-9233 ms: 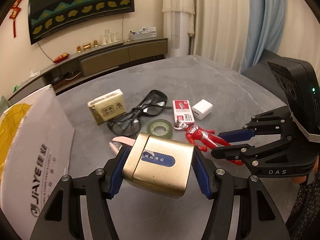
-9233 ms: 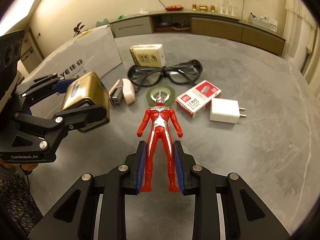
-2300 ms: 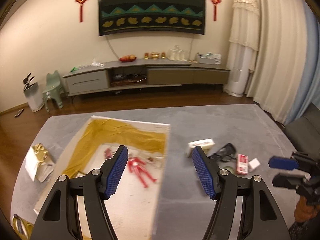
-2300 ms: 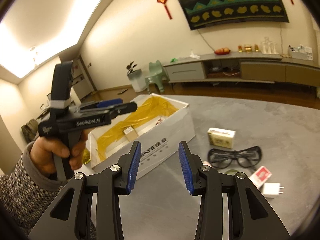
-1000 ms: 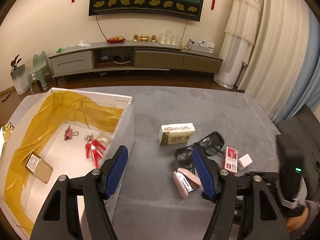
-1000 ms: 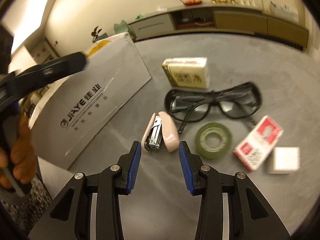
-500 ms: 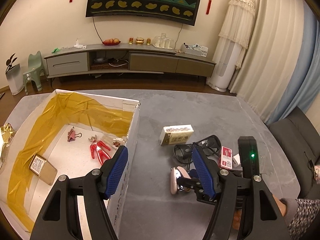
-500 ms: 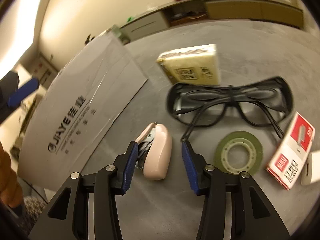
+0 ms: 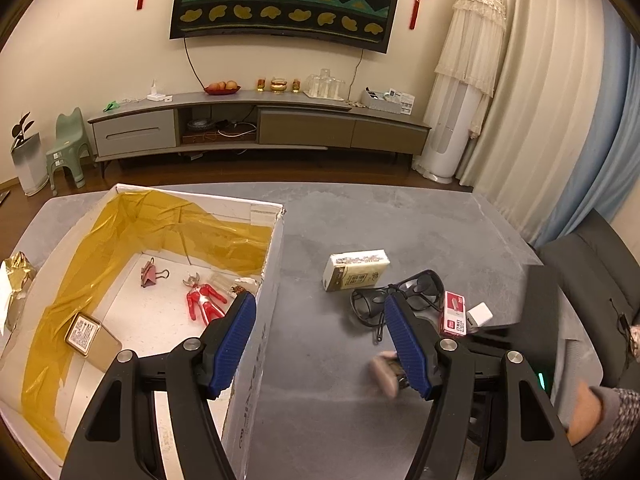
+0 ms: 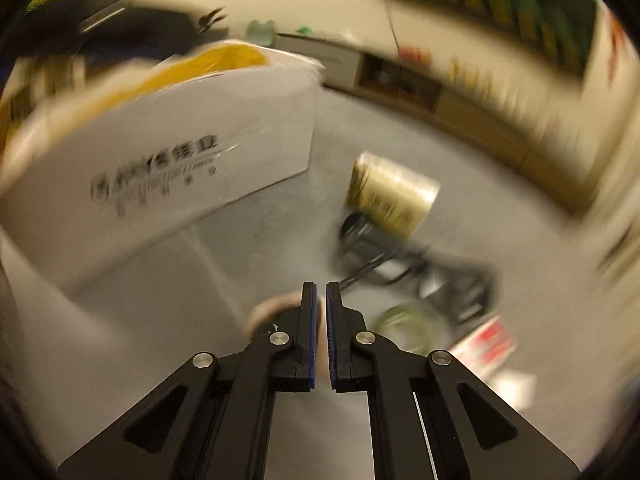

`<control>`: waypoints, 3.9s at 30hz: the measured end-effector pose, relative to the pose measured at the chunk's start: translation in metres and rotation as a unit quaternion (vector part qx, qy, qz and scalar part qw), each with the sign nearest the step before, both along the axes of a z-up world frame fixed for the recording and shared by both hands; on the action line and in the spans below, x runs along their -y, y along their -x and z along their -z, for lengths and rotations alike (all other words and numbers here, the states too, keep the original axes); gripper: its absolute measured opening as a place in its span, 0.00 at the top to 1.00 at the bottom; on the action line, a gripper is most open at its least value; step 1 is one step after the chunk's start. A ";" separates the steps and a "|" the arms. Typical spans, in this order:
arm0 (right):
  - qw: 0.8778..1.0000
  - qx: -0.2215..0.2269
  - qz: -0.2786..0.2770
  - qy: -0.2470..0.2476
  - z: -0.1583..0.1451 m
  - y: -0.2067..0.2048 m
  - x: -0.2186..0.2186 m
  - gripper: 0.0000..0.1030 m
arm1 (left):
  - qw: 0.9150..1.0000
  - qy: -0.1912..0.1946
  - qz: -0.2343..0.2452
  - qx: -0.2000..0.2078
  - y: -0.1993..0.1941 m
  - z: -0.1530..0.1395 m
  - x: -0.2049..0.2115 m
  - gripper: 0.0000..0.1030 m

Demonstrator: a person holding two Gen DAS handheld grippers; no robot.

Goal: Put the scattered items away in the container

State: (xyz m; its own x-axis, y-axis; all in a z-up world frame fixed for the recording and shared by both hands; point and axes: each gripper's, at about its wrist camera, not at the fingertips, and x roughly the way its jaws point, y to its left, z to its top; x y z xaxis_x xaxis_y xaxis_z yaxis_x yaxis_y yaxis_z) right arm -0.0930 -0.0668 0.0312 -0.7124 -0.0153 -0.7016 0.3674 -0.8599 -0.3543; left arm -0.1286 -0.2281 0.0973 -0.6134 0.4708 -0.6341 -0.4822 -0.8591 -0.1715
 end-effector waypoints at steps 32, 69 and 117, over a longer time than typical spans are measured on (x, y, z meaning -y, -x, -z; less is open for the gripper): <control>0.961 0.128 0.084 0.230 0.017 0.028 -0.063 0.82 | 0.992 0.071 0.104 0.019 -0.019 0.026 -0.039 0.27; 0.904 0.175 0.122 0.371 0.035 0.024 -0.124 0.68 | 0.990 0.020 0.084 0.112 0.006 0.131 -0.077 0.93; 0.946 0.121 0.131 0.271 0.022 0.047 -0.124 0.61 | 0.991 0.006 0.046 0.128 -0.050 0.120 -0.102 0.39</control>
State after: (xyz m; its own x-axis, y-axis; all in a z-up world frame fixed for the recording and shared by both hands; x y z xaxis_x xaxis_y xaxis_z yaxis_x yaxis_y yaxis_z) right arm -0.1398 0.0577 0.0090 -0.5616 -0.2648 -0.7839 0.1314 -0.9639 0.2315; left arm -0.0782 -0.1266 -0.0232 -0.3870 0.5083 -0.7693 -0.5000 -0.8167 -0.2880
